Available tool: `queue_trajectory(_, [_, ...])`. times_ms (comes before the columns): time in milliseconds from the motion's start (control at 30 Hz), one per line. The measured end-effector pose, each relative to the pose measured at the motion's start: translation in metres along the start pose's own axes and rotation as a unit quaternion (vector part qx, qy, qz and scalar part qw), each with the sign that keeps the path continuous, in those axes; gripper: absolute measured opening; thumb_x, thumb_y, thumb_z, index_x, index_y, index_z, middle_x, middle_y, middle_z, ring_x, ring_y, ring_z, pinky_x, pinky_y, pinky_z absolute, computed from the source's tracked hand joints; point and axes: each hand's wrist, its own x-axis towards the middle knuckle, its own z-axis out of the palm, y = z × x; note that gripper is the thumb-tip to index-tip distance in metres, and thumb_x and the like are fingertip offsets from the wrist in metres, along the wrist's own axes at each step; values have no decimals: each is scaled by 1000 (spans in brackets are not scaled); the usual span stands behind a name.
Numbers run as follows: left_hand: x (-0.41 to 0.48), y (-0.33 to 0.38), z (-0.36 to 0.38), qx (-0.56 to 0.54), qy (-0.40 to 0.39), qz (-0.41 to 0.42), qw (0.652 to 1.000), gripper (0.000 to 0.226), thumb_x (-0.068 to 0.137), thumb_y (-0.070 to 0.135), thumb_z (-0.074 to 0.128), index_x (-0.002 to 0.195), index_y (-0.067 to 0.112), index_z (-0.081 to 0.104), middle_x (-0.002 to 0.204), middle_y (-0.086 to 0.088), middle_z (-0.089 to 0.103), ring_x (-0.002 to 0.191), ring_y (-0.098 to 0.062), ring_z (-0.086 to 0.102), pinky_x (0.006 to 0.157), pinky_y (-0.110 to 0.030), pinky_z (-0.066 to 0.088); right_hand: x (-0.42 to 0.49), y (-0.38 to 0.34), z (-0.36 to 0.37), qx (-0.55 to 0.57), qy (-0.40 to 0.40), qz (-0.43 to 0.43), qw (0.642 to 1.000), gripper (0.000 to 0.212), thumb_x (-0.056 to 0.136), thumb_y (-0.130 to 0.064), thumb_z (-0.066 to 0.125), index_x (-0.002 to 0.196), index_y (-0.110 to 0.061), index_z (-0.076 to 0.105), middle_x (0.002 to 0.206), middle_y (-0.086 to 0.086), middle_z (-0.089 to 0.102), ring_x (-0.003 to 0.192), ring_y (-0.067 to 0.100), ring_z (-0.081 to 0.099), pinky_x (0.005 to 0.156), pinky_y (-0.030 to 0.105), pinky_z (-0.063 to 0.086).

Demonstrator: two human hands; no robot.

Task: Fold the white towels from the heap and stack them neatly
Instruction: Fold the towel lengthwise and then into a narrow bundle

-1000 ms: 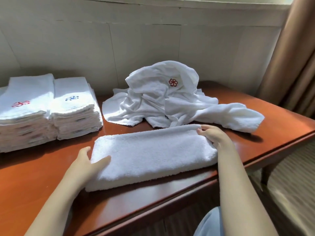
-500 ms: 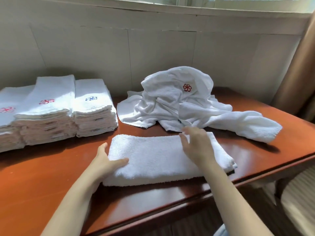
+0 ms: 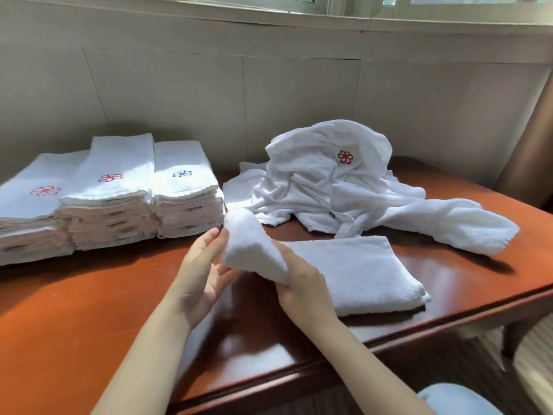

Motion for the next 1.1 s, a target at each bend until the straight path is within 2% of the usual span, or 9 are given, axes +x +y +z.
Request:
queue_trajectory(133, [5, 9, -5, 147, -13, 69, 987, 136, 29, 69, 85, 146, 40, 21, 134, 13, 45, 123, -5, 46, 98, -32, 36, 30, -23, -40, 399, 61, 170, 899, 22, 91, -3, 57, 99, -21, 66, 85, -9, 71, 85, 15, 65, 70, 20, 52])
queue_trajectory(267, [5, 20, -17, 361, -96, 88, 923, 82, 47, 62, 80, 123, 55, 50, 143, 19, 42, 132, 4, 36, 109, -34, 32, 63, -29, -80, 683, -7, 244, 688, 30, 97, -29, 46, 106, -6, 64, 90, 10, 74, 79, 22, 72, 61, 30, 58])
queue_trajectory(367, [4, 26, -31, 281, -165, 2, 945, 58, 57, 39, 83, 112, 31, 66, 117, 0, 69, 110, -22, 64, 84, -30, 55, 79, -9, -92, 725, 12, 264, 636, 48, 99, -44, 36, 109, -7, 65, 104, 12, 72, 91, 25, 71, 75, 39, 59])
queue_trajectory(500, [6, 23, -44, 237, -135, -87, 958, 30, 79, 18, 74, 100, 2, 60, 97, -12, 66, 82, -23, 64, 65, -25, 51, 57, 45, -63, 630, 106, 385, 666, 29, 99, -14, 45, 121, -1, 58, 97, 14, 70, 75, 22, 70, 74, 33, 58])
queue_trajectory(600, [9, 6, -42, 483, 27, -67, 873, 13, 86, 20, 67, 89, 9, 60, 77, -1, 60, 60, -9, 52, 51, -20, 41, 48, 71, -59, 573, 102, 445, 681, 28, 91, 8, 38, 108, -1, 58, 66, 10, 69, 52, 18, 67, 45, 25, 55])
queue_trajectory(733, [-1, 10, -32, 560, -39, -60, 825, 23, 88, 38, 63, 106, 22, 64, 104, 10, 65, 96, -8, 61, 83, -23, 46, 53, 96, -66, 502, 159, 432, 732, 24, 84, 12, 48, 101, 0, 59, 73, 8, 72, 61, 20, 69, 49, 26, 55])
queue_trajectory(867, [-13, 10, -17, 484, -112, -136, 857, 30, 85, 25, 71, 107, 8, 61, 101, -4, 72, 89, -15, 69, 79, -30, 53, 56, 114, -59, 392, 184, 432, 791, 50, 85, -2, 60, 124, -9, 30, 114, 9, 51, 97, 24, 58, 81, 44, 52])
queue_trajectory(967, [-22, 8, -13, 362, -110, -150, 914, 35, 82, 15, 73, 109, 7, 52, 95, -7, 71, 81, -16, 69, 67, -24, 54, 54, 113, -55, 291, 125, 393, 864, 38, 84, -8, 64, 117, -3, 45, 111, 12, 60, 101, 30, 60, 89, 50, 51])
queue_trajectory(1100, [-26, 8, -17, 290, -167, -166, 928, 41, 85, 13, 68, 122, 18, 49, 114, -8, 68, 100, -26, 68, 81, -31, 56, 59, 114, -57, 324, 105, 373, 863, 25, 88, -11, 64, 112, -7, 61, 112, 16, 66, 102, 33, 63, 94, 50, 50])
